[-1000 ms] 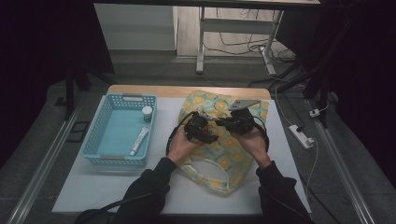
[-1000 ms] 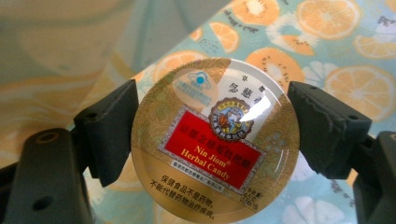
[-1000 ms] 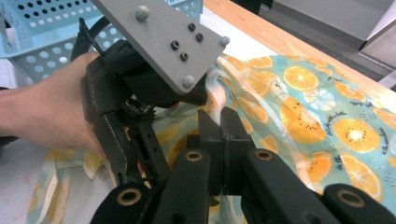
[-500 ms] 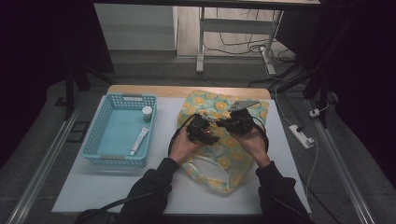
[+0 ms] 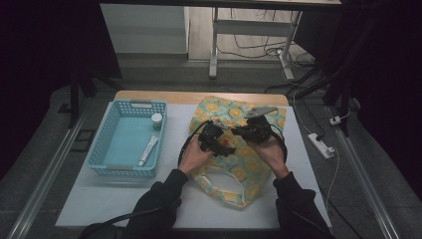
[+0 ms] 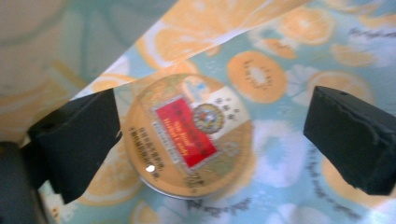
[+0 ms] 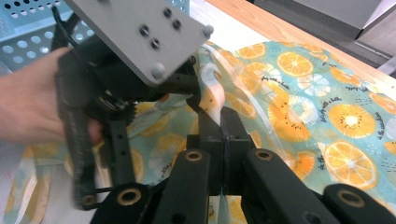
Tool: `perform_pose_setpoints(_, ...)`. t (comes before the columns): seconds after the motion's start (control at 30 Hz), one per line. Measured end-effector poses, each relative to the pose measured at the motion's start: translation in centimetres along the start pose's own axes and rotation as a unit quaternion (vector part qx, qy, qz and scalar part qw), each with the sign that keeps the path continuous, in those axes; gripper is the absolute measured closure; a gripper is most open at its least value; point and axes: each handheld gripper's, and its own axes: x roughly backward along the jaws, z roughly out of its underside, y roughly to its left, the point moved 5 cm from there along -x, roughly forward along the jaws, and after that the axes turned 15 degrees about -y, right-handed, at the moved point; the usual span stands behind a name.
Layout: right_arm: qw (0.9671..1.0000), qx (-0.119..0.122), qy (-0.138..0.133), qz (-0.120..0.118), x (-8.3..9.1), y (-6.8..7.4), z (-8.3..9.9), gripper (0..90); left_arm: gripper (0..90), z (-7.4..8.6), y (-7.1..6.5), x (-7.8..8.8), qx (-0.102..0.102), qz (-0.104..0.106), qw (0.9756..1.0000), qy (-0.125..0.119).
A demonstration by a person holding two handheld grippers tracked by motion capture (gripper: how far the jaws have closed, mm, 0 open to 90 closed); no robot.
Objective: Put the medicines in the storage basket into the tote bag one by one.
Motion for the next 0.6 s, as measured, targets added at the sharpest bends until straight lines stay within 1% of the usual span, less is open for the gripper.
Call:
perform_pose_setpoints(0.1,1.0,0.001,0.0,0.0,0.0,0.0,0.0,89.6,1.3,-0.4,-0.3,0.6,0.008,0.01,0.9999,-0.009)
perform_pose_setpoints(0.27,1.0,0.001,0.0,0.0,0.0,0.1,0.0,89.5,0.0,-0.9,-0.6,1.8,0.014,0.014,0.9996,-0.018)
perform_pose_setpoints(0.33,1.0,0.001,0.001,0.0,0.0,0.1,0.0,89.6,0.0,-1.1,-0.7,2.3,0.024,0.023,0.9991,-0.026)
perform_pose_setpoints(0.4,1.0,0.002,0.0,-0.001,0.1,0.1,0.0,89.5,0.0,-1.3,-0.8,2.9,0.032,0.026,0.9986,-0.034)
perform_pose_setpoints(0.57,1.0,0.002,-0.001,0.0,0.1,0.1,-0.1,89.5,0.0,-1.7,-1.1,4.4,0.034,0.03,0.9979,-0.046)
perform_pose_setpoints(0.6,1.0,0.002,-0.001,0.0,0.1,0.1,-0.1,89.5,0.0,-1.7,-1.1,4.7,0.032,0.031,0.9979,-0.048)
